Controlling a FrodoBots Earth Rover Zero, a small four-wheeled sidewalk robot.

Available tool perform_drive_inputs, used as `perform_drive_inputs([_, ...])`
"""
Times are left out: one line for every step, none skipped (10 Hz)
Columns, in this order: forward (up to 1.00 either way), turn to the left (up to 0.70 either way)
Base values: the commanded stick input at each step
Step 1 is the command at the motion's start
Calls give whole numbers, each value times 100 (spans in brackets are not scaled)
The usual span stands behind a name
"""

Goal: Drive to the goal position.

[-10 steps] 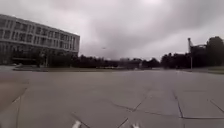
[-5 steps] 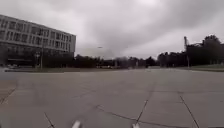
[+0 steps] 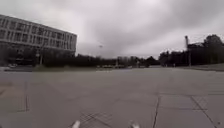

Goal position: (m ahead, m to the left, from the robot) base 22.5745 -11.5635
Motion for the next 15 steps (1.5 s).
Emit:
perform_drive_inputs([70,-22])
perform_drive_inputs([70,-26])
perform_drive_inputs([70,-26])
perform_drive_inputs([70,-25])
perform_drive_inputs([70,-13])
perform_drive_inputs([70,0])
perform_drive_inputs([70,0])
perform_drive_inputs([70,0])
perform_drive_inputs([70,0])
perform_drive_inputs([70,0])
perform_drive_inputs([70,0])
perform_drive_inputs([70,0])
perform_drive_inputs([70,0])
perform_drive_inputs([70,0])
perform_drive_inputs([70,0])
